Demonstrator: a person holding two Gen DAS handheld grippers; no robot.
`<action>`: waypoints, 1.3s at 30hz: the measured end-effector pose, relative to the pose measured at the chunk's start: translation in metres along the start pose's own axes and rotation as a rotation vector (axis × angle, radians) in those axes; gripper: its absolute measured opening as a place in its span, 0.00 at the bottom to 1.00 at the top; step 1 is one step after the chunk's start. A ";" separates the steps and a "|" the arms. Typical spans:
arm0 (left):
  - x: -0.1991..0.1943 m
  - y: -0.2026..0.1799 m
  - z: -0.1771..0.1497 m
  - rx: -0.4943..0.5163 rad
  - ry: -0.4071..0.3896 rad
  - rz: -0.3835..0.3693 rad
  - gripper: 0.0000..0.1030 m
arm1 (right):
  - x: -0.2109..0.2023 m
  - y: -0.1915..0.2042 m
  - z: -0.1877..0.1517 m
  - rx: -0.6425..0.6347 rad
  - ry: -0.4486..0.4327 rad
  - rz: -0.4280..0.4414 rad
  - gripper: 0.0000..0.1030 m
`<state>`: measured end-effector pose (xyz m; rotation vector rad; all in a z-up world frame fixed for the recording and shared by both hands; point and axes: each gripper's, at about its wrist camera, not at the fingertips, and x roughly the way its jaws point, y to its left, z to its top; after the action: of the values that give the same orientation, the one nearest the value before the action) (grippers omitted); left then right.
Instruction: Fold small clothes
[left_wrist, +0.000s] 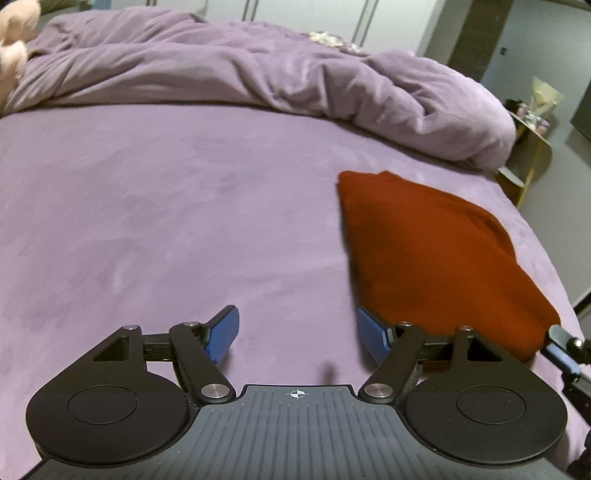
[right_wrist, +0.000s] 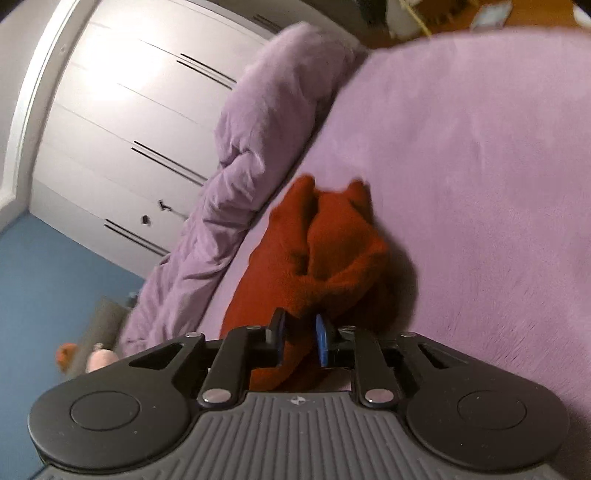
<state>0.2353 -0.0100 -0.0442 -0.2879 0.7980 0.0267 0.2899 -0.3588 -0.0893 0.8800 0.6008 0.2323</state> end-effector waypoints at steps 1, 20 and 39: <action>0.002 -0.003 0.000 0.005 0.004 -0.004 0.74 | -0.003 0.001 0.002 -0.014 -0.009 -0.021 0.19; 0.016 -0.007 0.002 0.051 0.061 0.026 0.78 | -0.013 0.015 0.021 -0.174 -0.033 -0.142 0.41; 0.038 0.021 0.025 -0.152 0.118 -0.231 0.87 | 0.039 0.006 0.065 -0.193 0.164 -0.049 0.85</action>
<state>0.2768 0.0133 -0.0594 -0.5282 0.8769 -0.1481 0.3596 -0.3807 -0.0688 0.6633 0.7387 0.3146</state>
